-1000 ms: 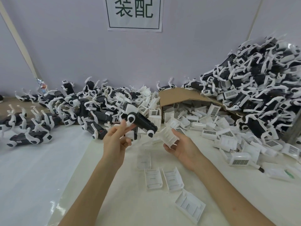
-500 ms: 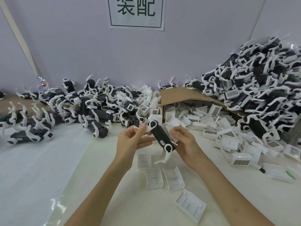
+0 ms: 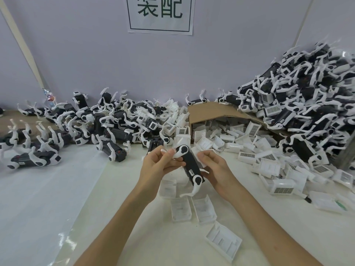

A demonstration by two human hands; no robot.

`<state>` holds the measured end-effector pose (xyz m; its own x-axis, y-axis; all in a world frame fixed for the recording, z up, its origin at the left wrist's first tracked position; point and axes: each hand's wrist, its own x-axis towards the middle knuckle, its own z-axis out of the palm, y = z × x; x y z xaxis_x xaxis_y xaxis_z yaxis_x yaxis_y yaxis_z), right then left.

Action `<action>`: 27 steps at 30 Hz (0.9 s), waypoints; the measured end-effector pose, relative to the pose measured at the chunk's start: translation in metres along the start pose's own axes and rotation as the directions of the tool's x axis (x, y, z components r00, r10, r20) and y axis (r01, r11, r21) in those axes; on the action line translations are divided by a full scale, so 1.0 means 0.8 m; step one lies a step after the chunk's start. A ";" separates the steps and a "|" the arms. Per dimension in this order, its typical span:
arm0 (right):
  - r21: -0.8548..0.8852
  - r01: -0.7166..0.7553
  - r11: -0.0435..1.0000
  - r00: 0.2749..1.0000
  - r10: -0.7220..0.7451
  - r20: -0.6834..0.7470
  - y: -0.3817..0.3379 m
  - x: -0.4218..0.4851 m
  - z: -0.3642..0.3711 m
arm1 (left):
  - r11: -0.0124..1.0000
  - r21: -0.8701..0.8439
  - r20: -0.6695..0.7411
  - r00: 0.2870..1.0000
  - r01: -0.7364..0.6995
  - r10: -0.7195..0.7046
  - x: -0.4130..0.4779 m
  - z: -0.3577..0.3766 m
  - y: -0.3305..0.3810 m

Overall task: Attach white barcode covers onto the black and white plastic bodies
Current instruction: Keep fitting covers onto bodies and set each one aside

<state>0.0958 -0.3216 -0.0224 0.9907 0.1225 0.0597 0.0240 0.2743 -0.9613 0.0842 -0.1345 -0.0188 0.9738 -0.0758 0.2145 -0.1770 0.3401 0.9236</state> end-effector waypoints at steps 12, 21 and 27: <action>-0.068 0.023 0.997 0.997 -0.018 0.070 0.000 -0.002 0.000 | 0.985 -0.161 -0.011 0.998 0.061 -0.063 0.000 -0.004 0.001; -0.090 -0.031 0.995 0.985 0.046 0.167 -0.005 -0.008 0.001 | 0.954 -0.280 0.012 0.994 0.108 -0.109 0.002 -0.006 -0.002; -0.017 -0.147 0.989 0.907 0.142 0.396 0.005 -0.012 0.007 | 0.952 -0.287 0.059 0.994 0.108 -0.095 0.003 -0.008 0.000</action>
<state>0.0856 -0.3162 -0.0250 0.8490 0.5278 0.0242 -0.1199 0.2372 -0.9640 0.0874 -0.1285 -0.0207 0.9760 -0.1630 0.1445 -0.0223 0.5850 0.8107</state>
